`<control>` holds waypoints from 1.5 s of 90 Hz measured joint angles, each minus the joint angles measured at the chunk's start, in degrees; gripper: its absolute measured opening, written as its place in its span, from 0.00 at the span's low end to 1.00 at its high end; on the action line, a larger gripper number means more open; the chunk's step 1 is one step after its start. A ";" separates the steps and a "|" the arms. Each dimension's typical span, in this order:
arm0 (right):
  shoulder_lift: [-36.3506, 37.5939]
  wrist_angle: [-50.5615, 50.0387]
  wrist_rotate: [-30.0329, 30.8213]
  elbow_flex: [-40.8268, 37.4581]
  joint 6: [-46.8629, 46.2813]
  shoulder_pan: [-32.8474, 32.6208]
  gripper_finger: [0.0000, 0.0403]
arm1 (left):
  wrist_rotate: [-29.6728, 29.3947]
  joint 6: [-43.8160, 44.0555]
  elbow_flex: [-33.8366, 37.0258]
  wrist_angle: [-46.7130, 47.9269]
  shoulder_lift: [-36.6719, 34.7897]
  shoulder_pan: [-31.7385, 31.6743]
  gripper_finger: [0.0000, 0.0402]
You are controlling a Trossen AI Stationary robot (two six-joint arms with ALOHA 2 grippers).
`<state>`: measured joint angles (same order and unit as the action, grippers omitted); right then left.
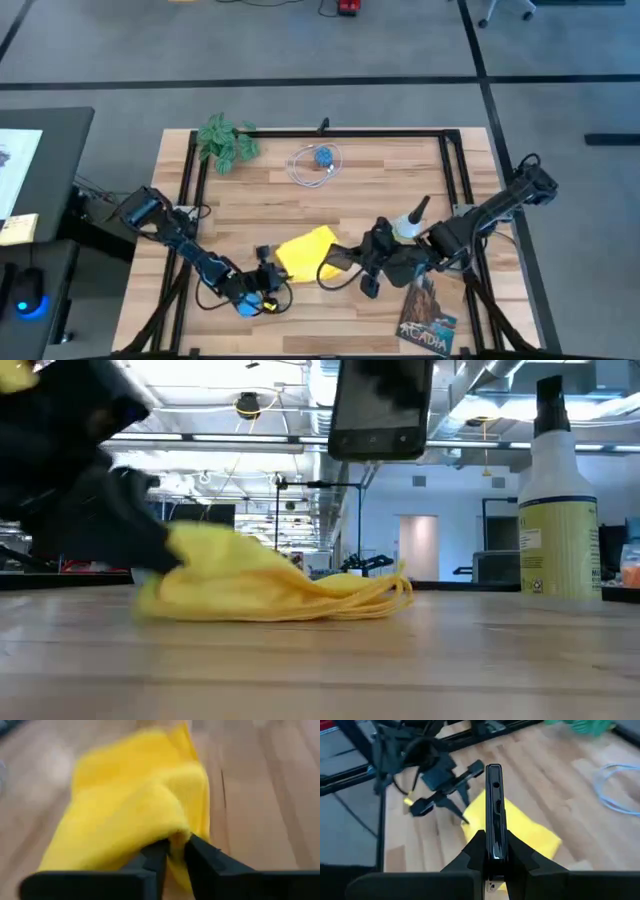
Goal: Apply microfiber cloth
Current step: Wipe the front of the cellphone using a microfiber cloth
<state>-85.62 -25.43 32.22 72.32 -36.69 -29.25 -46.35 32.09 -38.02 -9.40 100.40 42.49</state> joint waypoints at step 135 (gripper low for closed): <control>-13.07 23.11 -28.22 -1.23 18.97 12.37 0.06 | 22.91 -20.70 -0.08 -14.31 -14.92 -14.40 0.65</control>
<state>-98.70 -2.32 4.00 71.09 -17.72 -16.88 -23.44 11.39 -38.10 -23.71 85.48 28.09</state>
